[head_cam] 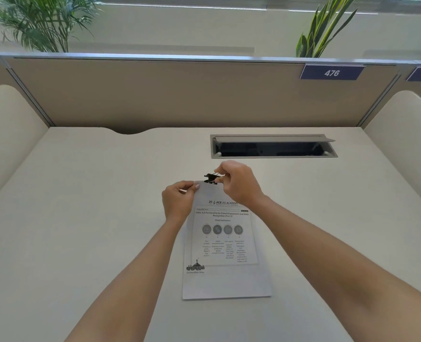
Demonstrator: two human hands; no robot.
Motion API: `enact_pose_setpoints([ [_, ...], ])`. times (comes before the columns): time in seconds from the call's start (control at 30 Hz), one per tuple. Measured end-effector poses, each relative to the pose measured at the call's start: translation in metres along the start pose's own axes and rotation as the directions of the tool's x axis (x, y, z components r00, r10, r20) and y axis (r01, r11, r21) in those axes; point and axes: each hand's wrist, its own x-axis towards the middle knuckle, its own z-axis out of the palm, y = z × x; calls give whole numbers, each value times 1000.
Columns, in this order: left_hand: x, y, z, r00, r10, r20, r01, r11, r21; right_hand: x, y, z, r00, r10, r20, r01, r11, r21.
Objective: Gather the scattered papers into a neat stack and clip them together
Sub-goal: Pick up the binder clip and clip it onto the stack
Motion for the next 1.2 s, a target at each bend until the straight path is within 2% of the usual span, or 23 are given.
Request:
enact_pose_setpoints([
  [0.27, -7, 8, -3, 999, 43, -13, -44, 998, -54, 16, -11, -8, 985, -43, 165, 63, 991, -119],
  [0.43, -12, 12, -3, 998, 68, -16, -69, 993, -96, 21, -14, -8, 975, -73, 208, 110, 979, -174],
  [0.83, -11, 12, 0, 997, 60, -52, -68, 986, -155, 27, -14, -7, 956, -55, 288, 105, 982, -160],
  [1.03, -13, 11, 0, 998, 47, -37, -53, 984, -170, 28, -3, -6, 924, -26, 380, 89, 985, -148],
  [1.13, -11, 12, 0, 999, 32, -38, -39, 981, -189, 24, 4, -9, 926, -10, 378, 60, 991, -123],
  [1.2, -9, 13, -1, 999, 25, -40, -32, 980, -198, 20, 9, -11, 948, 32, 318, -15, 998, -56],
])
